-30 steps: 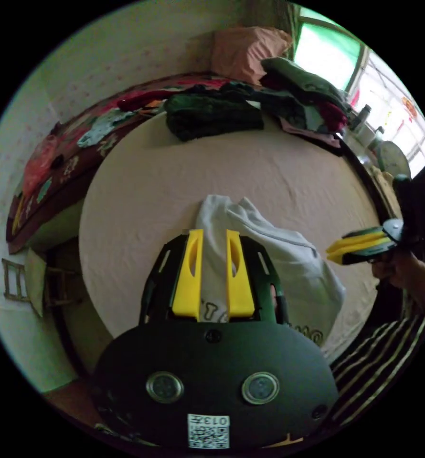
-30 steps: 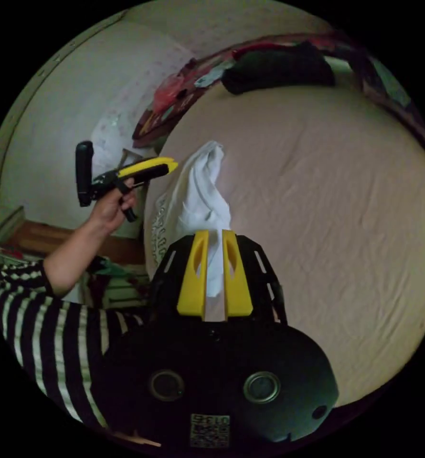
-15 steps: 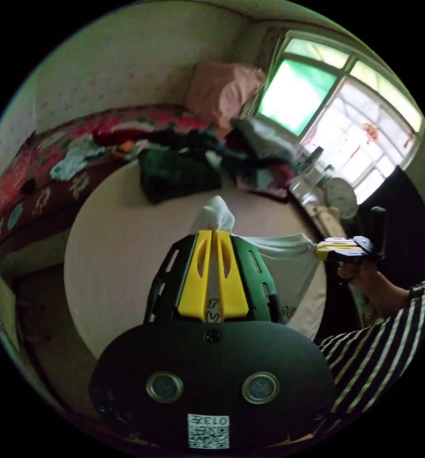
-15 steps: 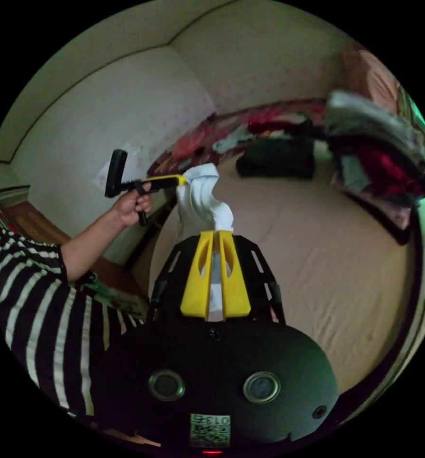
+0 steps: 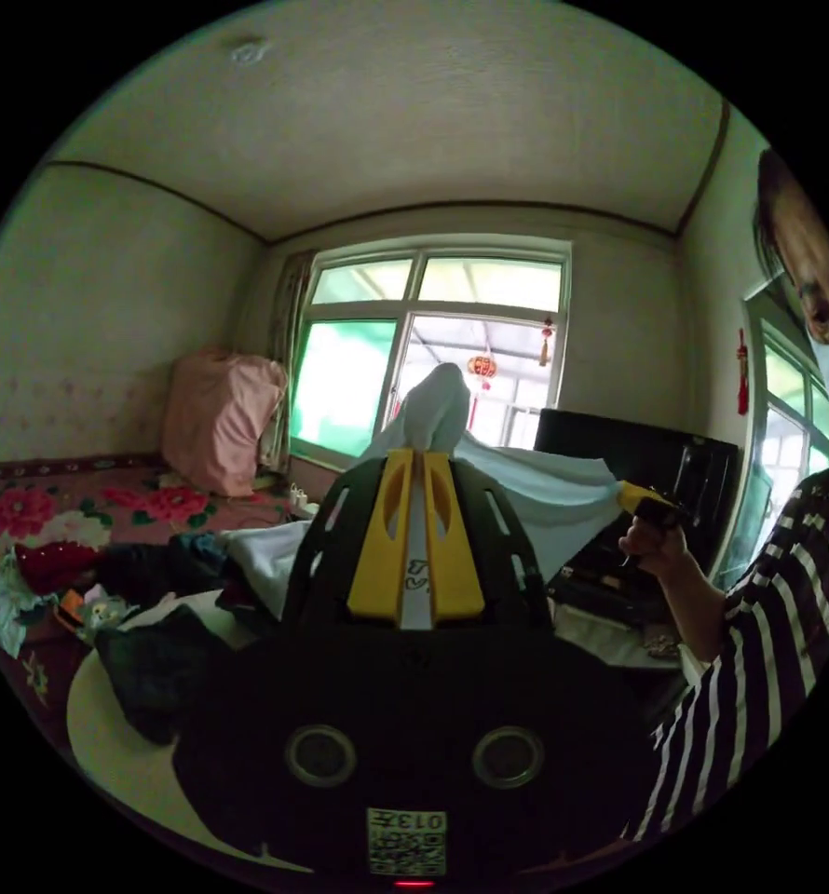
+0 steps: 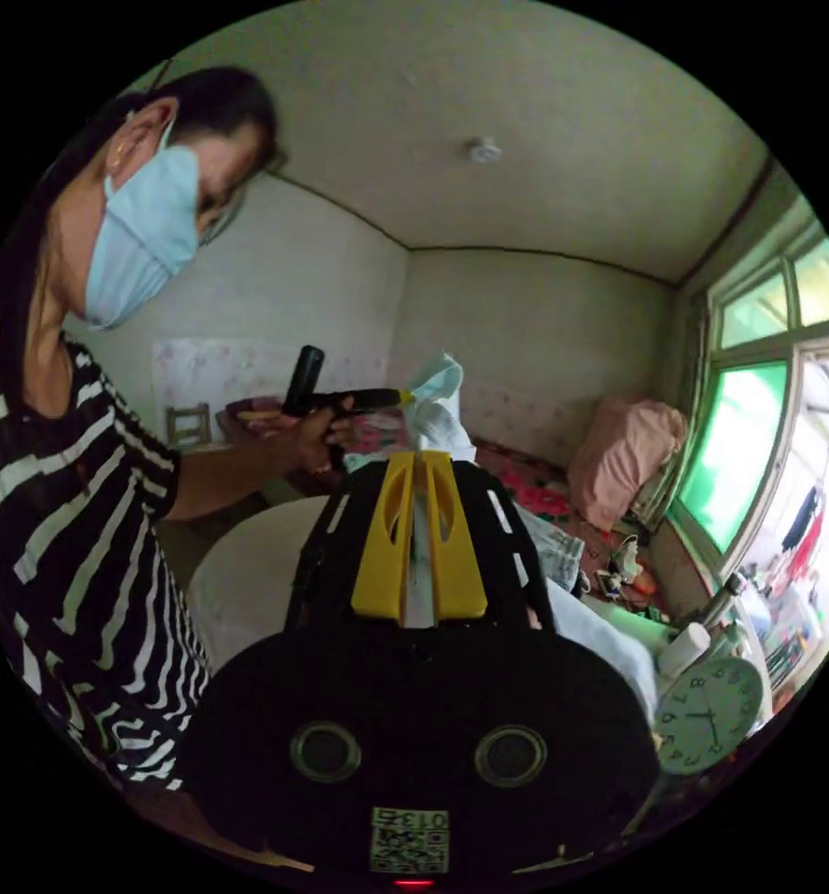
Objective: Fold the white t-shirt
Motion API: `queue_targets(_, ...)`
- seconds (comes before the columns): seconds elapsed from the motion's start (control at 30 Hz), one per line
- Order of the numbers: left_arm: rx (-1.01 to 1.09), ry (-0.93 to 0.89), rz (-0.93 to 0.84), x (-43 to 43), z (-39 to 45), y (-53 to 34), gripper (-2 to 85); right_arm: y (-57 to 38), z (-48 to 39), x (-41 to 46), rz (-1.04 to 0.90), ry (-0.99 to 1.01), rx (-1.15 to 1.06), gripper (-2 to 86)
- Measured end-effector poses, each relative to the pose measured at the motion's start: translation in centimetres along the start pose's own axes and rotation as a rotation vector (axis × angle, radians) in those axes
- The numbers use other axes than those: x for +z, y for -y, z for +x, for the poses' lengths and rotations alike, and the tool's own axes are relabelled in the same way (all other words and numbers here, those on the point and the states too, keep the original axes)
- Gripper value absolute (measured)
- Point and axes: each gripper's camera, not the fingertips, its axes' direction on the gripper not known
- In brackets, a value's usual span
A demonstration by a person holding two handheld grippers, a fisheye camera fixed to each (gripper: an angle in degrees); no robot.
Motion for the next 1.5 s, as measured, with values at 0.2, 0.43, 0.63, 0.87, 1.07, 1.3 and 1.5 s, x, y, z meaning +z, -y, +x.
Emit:
queue_targets(0.2, -0.248, 0.119, -0.139, -4.8, -7.0, -9.6, 1.2, -3.0, -9.2, 13.1, -0.247, 0.335, 0.000, 1.8)
queue_targets(0.43, -0.808, 0.624, -0.513, -14.2, -15.5, -28.4, 4.9, -11.2, -22.1, 30.0, -0.595, 0.765, -0.036, 2.3)
queue_targets(0.63, -0.746, 0.641, -0.619, -15.9, -10.9, -31.3, 6.5, -12.8, -23.3, 30.1, -0.688, 0.820, -0.026, 3.2)
queue_targets(0.87, -0.216, 0.233, -0.997, -1.3, 3.8, -34.2, 9.1, -21.9, -9.5, 25.6, -0.879, 0.193, 0.348, 5.0)
queue_targets(1.07, 0.189, 0.066, -1.131, 7.8, 14.5, -38.6, 15.3, -28.7, -2.9, 22.6, -1.003, -0.049, 0.536, 7.1)
queue_targets(1.3, 0.256, 0.121, -1.208, 10.1, 15.4, -39.8, 7.0, -31.5, -0.8, 21.8, -0.985, -0.140, 0.608, 8.8)
queue_targets(1.5, -0.024, 0.030, -1.141, 7.4, 12.4, -36.5, 3.9, -33.6, -0.8, 21.5, -0.995, -0.126, 0.591, 6.0)
